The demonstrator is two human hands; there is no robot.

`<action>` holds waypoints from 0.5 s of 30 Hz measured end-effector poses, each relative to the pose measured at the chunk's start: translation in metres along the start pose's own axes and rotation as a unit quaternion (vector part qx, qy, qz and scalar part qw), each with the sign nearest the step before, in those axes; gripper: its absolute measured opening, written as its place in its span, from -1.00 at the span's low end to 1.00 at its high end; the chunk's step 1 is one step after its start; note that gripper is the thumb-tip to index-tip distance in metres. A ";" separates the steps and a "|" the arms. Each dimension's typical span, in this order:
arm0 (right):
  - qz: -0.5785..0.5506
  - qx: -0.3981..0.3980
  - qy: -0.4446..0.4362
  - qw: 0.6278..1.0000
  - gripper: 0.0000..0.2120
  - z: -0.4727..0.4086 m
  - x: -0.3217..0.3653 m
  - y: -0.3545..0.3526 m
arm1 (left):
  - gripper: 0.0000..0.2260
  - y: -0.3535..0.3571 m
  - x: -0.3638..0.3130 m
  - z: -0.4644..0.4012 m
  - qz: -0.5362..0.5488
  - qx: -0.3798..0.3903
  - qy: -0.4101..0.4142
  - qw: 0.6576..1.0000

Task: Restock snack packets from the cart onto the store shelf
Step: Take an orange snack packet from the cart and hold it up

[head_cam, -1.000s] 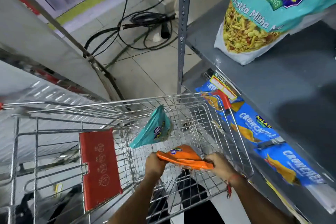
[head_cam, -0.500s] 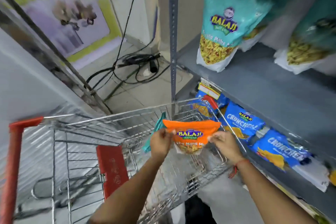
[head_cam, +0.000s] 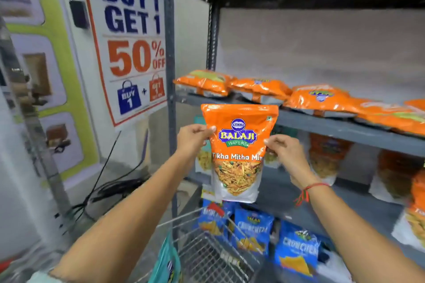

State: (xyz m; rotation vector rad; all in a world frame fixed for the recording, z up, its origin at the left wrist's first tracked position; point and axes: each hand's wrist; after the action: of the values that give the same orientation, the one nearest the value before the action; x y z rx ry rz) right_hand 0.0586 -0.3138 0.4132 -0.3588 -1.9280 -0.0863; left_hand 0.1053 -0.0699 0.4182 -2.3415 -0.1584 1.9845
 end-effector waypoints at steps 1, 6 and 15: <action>-0.014 -0.014 -0.005 1.000 -0.90 -0.002 0.016 -0.009 | -0.86 0.005 -0.017 -0.001 0.014 0.012 0.004 1.000; -0.055 -0.060 -0.005 0.997 -0.87 -0.004 0.052 -0.043 | -0.88 0.032 -0.068 0.004 0.045 0.039 0.028 0.998; -0.054 -0.103 0.030 0.993 -0.93 0.010 0.038 -0.070 | -0.84 0.067 -0.068 0.007 0.031 0.058 0.034 0.997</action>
State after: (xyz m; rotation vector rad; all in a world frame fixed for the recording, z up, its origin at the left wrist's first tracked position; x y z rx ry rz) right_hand 0.0162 -0.3703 0.4522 -0.3844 -1.8832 -0.3653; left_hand 0.0896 -0.1444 0.4754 -2.3644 0.0344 1.8811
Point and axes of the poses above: each hand's wrist, its own z-axis away from the middle knuckle, its own y-axis out of the palm, x = y × z, and after that the axes turned 9 degrees about -z, right-handed
